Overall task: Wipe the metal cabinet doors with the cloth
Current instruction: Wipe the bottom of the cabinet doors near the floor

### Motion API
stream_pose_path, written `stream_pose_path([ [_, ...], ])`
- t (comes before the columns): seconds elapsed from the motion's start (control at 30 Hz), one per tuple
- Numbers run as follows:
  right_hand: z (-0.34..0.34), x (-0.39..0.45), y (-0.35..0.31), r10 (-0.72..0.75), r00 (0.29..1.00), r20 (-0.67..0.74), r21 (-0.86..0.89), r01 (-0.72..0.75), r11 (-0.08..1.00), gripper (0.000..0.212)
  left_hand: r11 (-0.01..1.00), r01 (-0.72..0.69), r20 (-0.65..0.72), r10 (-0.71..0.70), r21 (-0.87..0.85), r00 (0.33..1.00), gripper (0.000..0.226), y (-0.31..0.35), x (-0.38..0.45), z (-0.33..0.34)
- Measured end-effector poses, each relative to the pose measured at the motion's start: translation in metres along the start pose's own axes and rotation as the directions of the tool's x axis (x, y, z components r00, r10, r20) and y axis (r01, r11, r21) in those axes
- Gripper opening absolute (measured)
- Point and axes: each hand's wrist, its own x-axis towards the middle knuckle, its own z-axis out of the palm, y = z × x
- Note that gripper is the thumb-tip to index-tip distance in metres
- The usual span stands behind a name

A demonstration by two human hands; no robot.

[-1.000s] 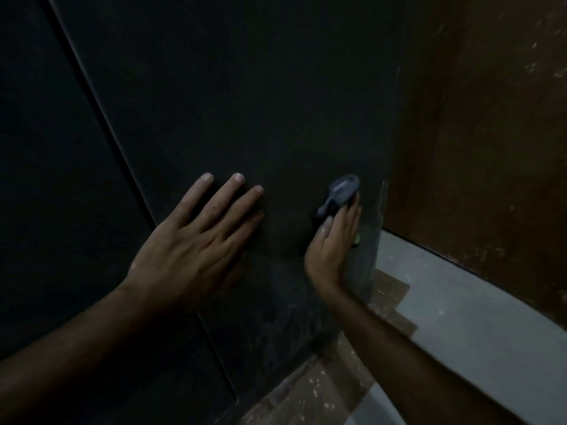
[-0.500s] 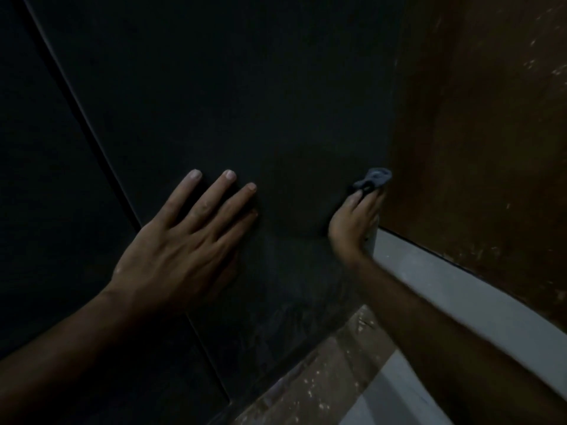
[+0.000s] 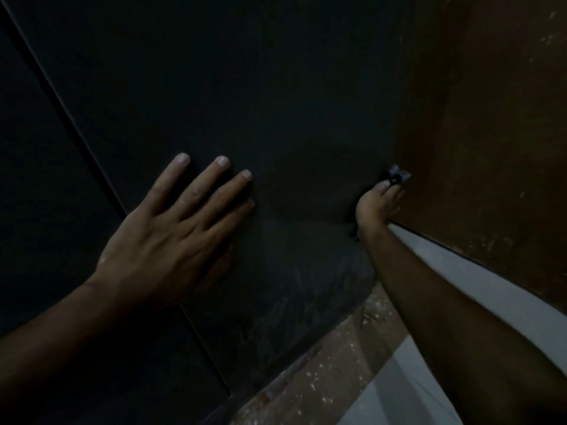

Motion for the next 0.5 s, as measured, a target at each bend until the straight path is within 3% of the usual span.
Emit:
stream_pose_path([
  [0.07, 0.005, -0.046, 0.025, -0.107, 0.994, 0.037, -0.034, 0.108, 0.994, 0.056, 1.000, 0.014, -0.018, -0.014, -0.007, 1.000, 0.065, -0.001, 0.000, 0.000],
  [0.17, 0.002, -0.096, 0.072, -0.146, 0.970, 0.196, -0.075, 0.163, 0.984, 0.061, 1.000, 0.016, -0.034, -0.016, -0.014, 0.999, 0.064, -0.001, -0.001, 0.002],
  [0.23, 0.002, -0.062, 0.068, -0.106, 0.983, 0.152, 0.000, 0.107, 0.994, 0.057, 1.000, 0.019, -0.040, -0.020, -0.019, 0.999, 0.064, 0.000, -0.002, 0.004],
  [0.37, -0.002, 0.004, 0.054, 0.112, 0.991, 0.079, 0.026, -0.115, 0.993, 0.055, 1.000, 0.014, -0.085, -0.015, -0.015, 0.996, 0.063, 0.000, -0.002, 0.011],
  [0.5, 0.004, -0.089, 0.082, -0.027, 0.986, 0.164, 0.013, 0.025, 1.000, 0.059, 0.994, 0.023, -0.071, -0.030, -0.109, 0.997, 0.065, -0.001, -0.005, 0.021],
])
